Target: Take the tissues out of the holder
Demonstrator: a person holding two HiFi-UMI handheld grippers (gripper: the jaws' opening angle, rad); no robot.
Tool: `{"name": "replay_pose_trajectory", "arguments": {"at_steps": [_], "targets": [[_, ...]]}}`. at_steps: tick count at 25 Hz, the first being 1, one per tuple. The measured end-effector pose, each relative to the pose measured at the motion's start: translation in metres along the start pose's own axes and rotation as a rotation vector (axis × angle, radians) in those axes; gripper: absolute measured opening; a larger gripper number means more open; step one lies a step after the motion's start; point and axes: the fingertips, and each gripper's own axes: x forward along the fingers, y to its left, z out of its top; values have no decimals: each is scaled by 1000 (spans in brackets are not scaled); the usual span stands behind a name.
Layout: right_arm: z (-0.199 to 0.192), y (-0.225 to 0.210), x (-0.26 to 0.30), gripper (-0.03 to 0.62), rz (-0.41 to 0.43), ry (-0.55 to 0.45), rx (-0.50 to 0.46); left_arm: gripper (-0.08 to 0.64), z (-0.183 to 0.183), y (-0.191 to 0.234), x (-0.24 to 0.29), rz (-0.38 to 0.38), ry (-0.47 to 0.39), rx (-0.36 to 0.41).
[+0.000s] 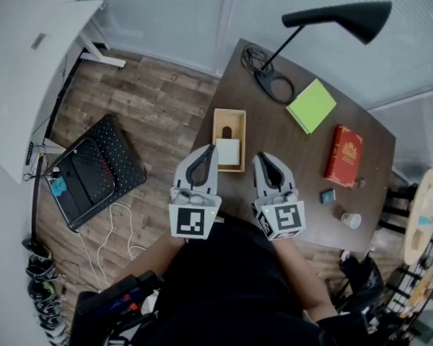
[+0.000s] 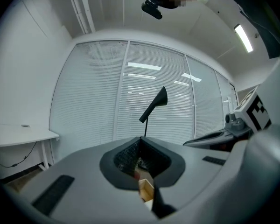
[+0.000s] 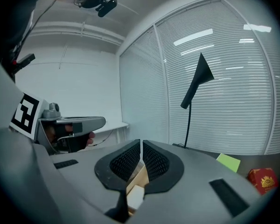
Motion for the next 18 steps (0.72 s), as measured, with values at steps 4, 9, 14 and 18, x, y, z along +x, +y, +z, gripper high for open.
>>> {"name": "replay_pose_trajectory", "arguments": {"at_steps": [4,9,14,18], "targets": [[-9,-12,8,9,7,34,0,-2,-6,-1,10,-8,22,11],[-39,-13,27,11,109,156,18,-2,-12,0,22,-21,34,6],[-70,-5,43,76,236,286,22,-2,-17,0,28,-14,55,-18],[-96,2,56,128,317,384,-44,-2,-22,5,31,4,63,-33]]}}
